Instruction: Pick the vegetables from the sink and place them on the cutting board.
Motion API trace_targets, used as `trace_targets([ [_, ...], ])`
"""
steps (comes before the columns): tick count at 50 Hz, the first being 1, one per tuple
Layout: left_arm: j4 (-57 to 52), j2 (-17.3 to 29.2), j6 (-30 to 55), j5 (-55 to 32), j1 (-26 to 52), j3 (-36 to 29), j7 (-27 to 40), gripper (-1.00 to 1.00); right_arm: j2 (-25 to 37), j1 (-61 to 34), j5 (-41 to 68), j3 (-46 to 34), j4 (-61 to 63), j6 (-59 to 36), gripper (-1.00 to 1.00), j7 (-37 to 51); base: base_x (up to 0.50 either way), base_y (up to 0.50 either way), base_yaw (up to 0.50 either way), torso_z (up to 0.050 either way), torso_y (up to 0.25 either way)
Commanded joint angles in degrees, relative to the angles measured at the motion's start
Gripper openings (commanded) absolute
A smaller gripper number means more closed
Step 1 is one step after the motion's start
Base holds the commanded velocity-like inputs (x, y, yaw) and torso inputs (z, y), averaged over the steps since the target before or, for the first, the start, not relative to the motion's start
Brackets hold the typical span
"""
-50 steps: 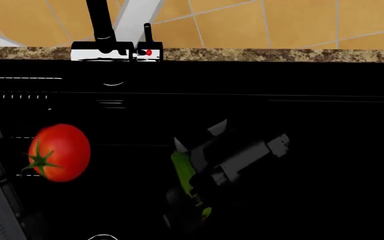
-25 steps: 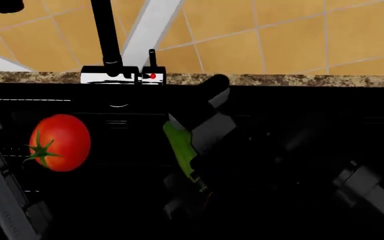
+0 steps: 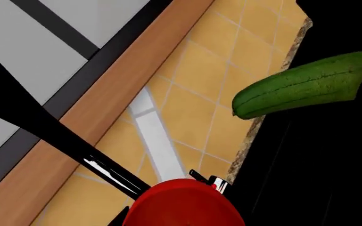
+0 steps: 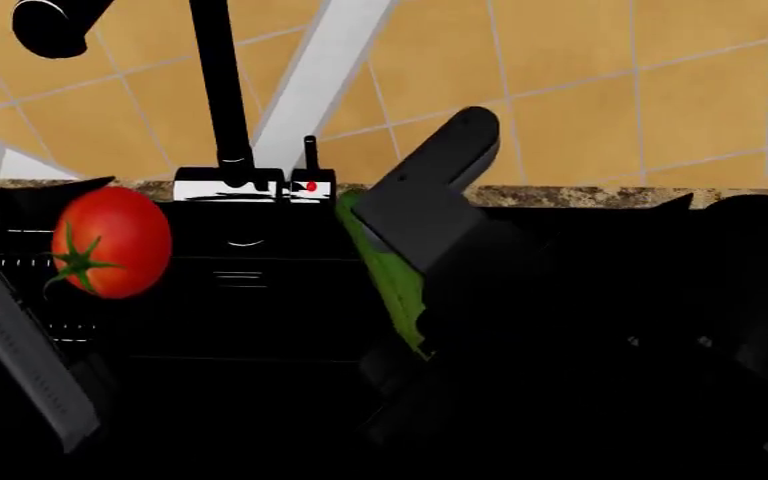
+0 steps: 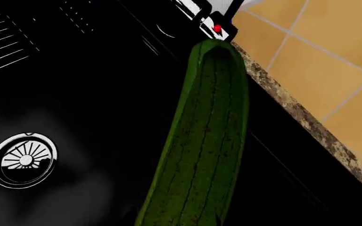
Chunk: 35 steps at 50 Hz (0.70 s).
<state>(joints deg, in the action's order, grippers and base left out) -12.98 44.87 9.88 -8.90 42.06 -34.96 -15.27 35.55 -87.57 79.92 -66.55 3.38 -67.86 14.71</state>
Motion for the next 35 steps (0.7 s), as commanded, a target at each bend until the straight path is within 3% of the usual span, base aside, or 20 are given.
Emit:
trace_targets([
  [1,-0.2,-0.5,0.8,-2.0,-0.1,0.6,1.5,-1.0,3.9,-0.5,-1.4,1.5,7.0,0.8,-1.0,3.3,0.05,0.0,0.01,0.0,0.25],
  [6,-0.4,-1.0,-0.4,-2.5,-0.6,1.4,2.5,-1.0,4.7,-0.6,-1.2,2.0,8.2,0.8,-1.0,5.5,-0.02,0.0,0.01,0.0,0.25],
  [20,-2.7,-1.6,-1.1,0.5,-3.5,1.6,7.7,-1.0,8.9,2.6,0.3,5.5,12.4,5.9,-1.0,9.8,-0.5,0.0,0.0,0.0,0.0],
  [26,-2.7,-3.9,3.4,1.9,-2.5,1.1,10.0,-1.0,8.8,3.1,-2.6,4.6,13.7,6.5,-1.0,10.7,0.0,0.0,0.0,0.0,0.0],
  [35,-1.4,-5.3,1.7,3.4,-2.4,-0.1,10.4,-1.0,9.8,4.3,-2.6,5.4,13.7,7.9,-1.0,12.3,-0.05,-0.47,0.0,0.0,0.0],
])
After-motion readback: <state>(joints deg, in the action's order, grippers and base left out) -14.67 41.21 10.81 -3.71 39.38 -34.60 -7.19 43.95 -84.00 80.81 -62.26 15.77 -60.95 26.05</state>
